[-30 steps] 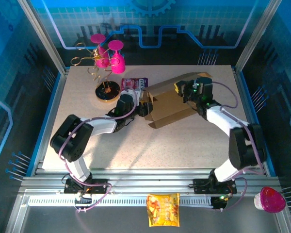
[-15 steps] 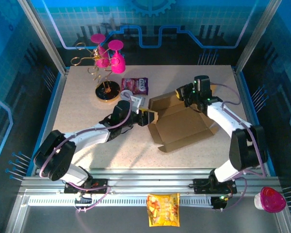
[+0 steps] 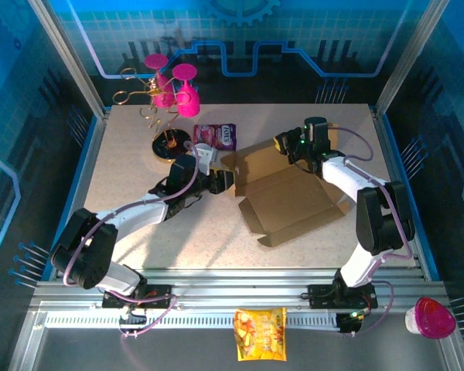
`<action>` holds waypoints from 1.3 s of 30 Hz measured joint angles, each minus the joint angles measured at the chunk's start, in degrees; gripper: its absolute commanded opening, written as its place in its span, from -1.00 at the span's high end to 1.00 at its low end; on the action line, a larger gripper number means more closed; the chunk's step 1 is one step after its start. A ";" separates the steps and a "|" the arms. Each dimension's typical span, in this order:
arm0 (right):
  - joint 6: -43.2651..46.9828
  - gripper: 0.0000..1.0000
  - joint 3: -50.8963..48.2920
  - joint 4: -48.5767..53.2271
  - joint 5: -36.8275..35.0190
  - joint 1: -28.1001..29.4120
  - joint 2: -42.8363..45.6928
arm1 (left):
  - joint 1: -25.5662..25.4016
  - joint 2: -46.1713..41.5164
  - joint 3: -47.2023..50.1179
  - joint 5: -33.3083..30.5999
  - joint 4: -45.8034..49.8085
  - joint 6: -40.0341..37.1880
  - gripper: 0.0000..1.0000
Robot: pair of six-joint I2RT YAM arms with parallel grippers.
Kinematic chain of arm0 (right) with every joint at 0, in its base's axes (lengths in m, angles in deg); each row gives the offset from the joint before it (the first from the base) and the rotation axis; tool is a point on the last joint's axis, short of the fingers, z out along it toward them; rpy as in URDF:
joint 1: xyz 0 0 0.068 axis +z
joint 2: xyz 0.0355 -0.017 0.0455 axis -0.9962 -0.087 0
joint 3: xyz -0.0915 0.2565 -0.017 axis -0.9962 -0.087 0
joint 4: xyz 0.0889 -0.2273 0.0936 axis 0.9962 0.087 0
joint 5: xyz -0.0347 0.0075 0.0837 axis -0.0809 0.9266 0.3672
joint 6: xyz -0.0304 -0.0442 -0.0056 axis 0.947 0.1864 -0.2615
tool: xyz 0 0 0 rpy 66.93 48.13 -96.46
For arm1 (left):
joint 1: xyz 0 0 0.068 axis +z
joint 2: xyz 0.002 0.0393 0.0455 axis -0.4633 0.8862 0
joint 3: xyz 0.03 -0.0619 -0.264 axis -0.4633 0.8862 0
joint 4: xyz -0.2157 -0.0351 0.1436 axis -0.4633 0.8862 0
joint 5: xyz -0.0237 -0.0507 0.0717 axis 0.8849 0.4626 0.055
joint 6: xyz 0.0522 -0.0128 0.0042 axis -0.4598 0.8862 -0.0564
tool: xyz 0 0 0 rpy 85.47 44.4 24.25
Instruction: Fold the paper box
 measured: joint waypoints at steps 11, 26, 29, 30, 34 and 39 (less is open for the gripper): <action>0.90 1.00 -2.32 -6.84 3.67 -2.01 -0.28 | 4.09 2.16 0.00 4.00 -1.11 -0.46 0.11; 0.57 1.00 -3.41 -12.35 5.42 -2.23 -1.86 | 1.68 10.43 -2.49 7.87 -4.76 -0.46 0.08; 0.42 1.00 -3.91 -14.10 6.25 -2.51 -2.14 | 0.15 10.58 -2.91 7.87 -5.22 -0.46 0.08; 0.42 1.00 -4.20 -14.99 6.62 -2.62 -2.32 | -0.28 10.64 -2.95 7.85 -5.25 -0.46 0.08; -0.17 1.00 -5.62 -19.06 7.82 -2.91 -3.04 | -1.49 11.21 -3.19 7.21 -5.62 -0.44 0.08; -1.09 1.00 -8.17 -24.28 8.72 -3.37 -3.10 | -3.23 12.09 -4.11 4.50 -5.68 -0.44 0.07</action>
